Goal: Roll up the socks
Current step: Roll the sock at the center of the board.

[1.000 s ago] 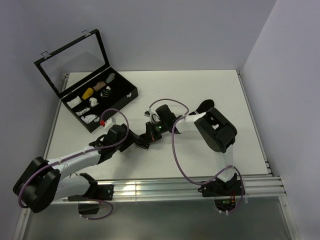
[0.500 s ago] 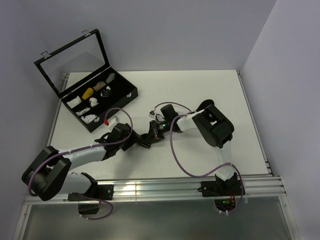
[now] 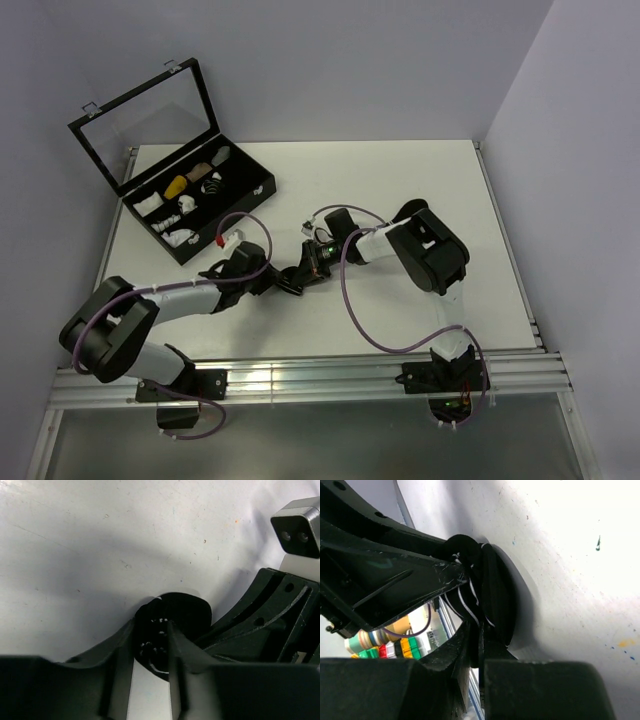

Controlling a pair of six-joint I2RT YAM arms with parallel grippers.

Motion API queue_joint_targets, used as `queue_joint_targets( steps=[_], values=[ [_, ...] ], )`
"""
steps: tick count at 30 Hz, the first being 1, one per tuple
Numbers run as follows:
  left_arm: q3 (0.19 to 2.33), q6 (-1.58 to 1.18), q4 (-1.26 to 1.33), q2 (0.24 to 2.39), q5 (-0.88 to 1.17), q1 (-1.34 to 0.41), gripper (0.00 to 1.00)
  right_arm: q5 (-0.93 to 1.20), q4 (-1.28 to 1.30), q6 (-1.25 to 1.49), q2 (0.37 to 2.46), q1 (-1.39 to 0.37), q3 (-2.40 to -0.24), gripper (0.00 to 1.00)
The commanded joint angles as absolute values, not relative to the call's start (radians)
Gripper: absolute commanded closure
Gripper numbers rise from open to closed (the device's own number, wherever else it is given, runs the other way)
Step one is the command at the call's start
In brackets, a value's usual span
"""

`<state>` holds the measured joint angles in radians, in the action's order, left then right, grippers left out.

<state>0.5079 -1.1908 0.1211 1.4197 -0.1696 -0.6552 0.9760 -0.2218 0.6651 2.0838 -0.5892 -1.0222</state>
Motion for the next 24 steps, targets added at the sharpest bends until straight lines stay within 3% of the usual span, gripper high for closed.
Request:
queue_joint_targets(
  steps=[1,7,9,16,24],
  values=[
    [0.532,-1.167,0.084,1.453,-0.15,-0.66,0.72,0.83,-0.147,0.594,2.071,-0.575,-1.002,0.9],
    [0.575,-1.143,0.032,1.483,-0.141,-0.661,0.95,0.646,-0.039,0.381,1.867,-0.62,-0.999,0.72],
    [0.586,-1.132,0.012,1.497,-0.138,-0.66,0.99,0.541,-0.025,0.341,1.813,-0.653,-0.982,0.66],
    [0.627,-1.091,-0.035,1.516,-0.107,-0.661,1.0,0.11,-0.106,0.161,1.603,-0.787,-0.849,0.6],
    [0.67,-1.066,-0.066,1.542,-0.087,-0.661,1.0,-0.04,-0.258,0.04,1.537,-0.928,-0.736,0.59]
  ],
)
